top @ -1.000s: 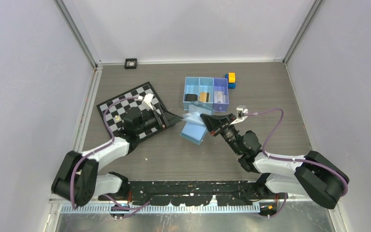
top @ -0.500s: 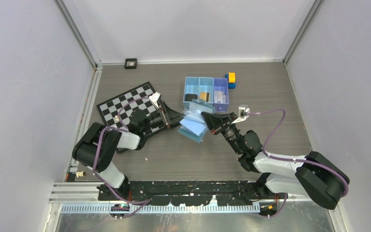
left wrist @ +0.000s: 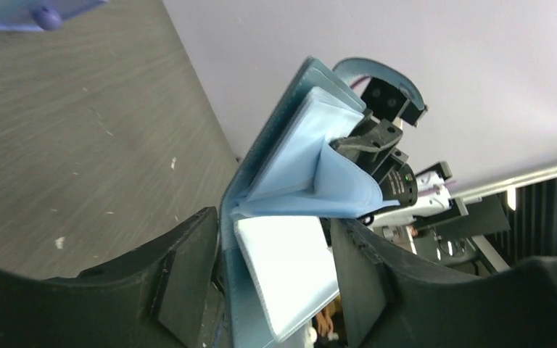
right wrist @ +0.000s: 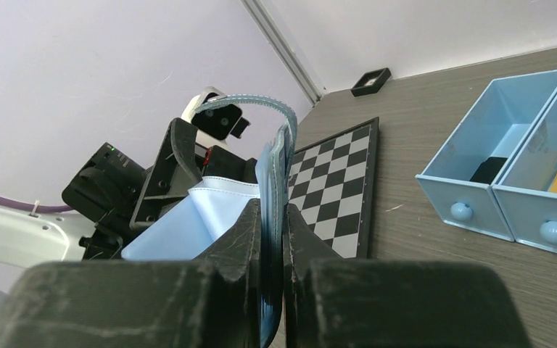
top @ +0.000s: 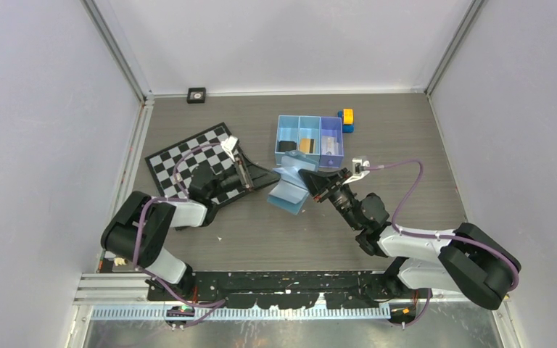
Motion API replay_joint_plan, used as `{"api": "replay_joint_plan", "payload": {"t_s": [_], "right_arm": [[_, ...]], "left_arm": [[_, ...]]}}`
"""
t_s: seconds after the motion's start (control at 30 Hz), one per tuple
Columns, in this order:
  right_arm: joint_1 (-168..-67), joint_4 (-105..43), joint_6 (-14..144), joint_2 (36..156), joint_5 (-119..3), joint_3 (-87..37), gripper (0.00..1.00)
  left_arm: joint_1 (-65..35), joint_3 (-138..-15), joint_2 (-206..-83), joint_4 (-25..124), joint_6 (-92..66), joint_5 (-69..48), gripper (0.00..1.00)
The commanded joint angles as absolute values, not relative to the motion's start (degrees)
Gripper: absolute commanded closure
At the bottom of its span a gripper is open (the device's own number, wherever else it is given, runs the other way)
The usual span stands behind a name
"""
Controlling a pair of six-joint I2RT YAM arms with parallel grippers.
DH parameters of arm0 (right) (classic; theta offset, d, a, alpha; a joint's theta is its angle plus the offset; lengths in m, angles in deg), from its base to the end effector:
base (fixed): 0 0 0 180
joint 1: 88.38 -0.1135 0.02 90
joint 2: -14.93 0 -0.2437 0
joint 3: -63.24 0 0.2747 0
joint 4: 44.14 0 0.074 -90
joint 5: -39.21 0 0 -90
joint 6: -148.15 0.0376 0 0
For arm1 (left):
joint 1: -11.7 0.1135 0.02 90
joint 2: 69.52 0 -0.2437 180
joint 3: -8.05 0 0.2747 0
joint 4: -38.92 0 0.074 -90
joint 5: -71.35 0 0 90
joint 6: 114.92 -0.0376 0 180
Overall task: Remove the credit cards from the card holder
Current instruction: Remove the credit card from the card holder.
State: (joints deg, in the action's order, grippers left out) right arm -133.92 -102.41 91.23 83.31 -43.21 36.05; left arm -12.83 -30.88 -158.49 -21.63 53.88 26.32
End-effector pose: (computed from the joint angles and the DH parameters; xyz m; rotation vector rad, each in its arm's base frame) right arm 0.1739 0.1702 0.1918 -0.0262 1.3545 1.0878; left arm 0.2537 -0.1450 0.1650 -0.0211 1.7977 -1.9314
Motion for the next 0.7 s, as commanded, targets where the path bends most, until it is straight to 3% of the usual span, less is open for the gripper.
{"api": "replay_joint_plan", "payload": {"t_s": [0.0, 0.07, 0.13, 0.67], "right_arm": [[-133.9, -107.1, 91.1, 82.2, -43.3, 34.9, 0.99], [-133.9, -107.1, 90.9, 82.1, -43.6, 34.9, 1.0], [-133.9, -107.1, 90.9, 82.2, -44.4, 34.7, 0.99], [-133.9, -105.9, 90.5, 84.3, -47.9, 33.0, 0.99]], "left_arm": [[-8.6, -28.2, -154.7, -20.8, 52.9, 23.2, 0.4], [-7.8, -27.2, -153.7, -20.4, 52.9, 22.5, 0.26], [-7.7, -26.8, -152.7, -19.9, 52.7, 22.3, 0.02], [-6.5, -26.2, -151.3, -17.2, 52.9, 20.5, 0.0]]}}
